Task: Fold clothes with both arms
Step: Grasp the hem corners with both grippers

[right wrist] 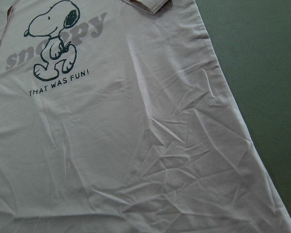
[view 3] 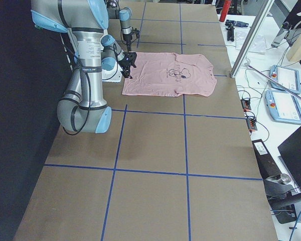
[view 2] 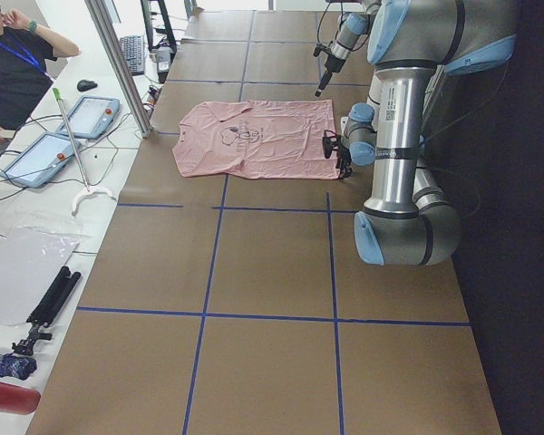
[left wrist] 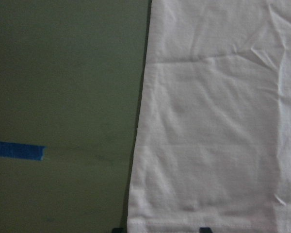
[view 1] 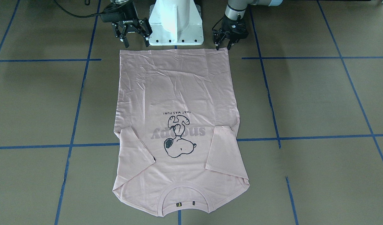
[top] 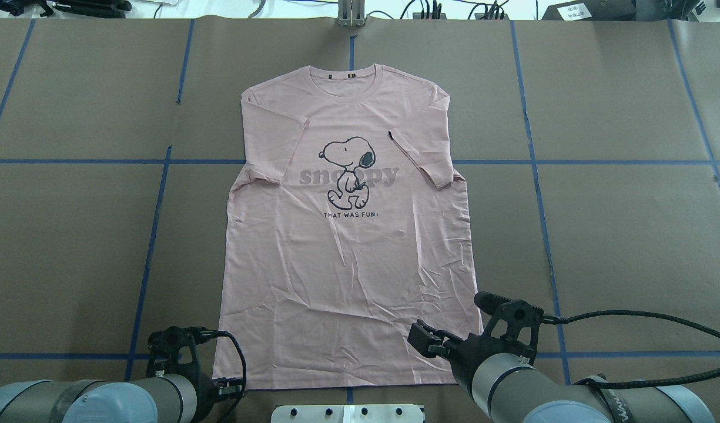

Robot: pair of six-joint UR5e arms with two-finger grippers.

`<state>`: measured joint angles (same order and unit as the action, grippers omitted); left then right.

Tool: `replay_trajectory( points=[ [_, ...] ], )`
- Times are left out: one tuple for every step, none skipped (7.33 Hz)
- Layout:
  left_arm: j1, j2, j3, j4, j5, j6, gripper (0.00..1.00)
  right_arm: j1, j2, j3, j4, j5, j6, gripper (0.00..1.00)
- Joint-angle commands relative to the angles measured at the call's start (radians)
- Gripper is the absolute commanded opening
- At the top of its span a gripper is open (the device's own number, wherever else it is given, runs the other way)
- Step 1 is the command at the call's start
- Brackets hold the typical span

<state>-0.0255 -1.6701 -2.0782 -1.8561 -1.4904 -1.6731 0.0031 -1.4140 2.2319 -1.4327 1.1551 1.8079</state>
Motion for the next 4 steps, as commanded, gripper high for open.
replay_trajectory(
  points=[
    [0.001, -0.003, 0.004, 0.0, 0.002, -0.002, 0.57, 0.0, 0.001, 0.0, 0.0, 0.0, 0.001, 0.98],
    [-0.001, 0.0, 0.007, 0.0, 0.002, -0.004, 0.55, 0.0, 0.003, 0.002, 0.0, 0.0, 0.001, 0.98],
    [-0.001, -0.002, 0.009, 0.0, 0.001, -0.004, 0.5, 0.001, 0.004, 0.002, 0.0, 0.0, -0.001, 0.98],
    [-0.001, -0.003, 0.009, 0.0, -0.001, -0.004, 0.41, 0.0, 0.004, 0.002, 0.0, 0.0, -0.001, 0.98]
  ],
)
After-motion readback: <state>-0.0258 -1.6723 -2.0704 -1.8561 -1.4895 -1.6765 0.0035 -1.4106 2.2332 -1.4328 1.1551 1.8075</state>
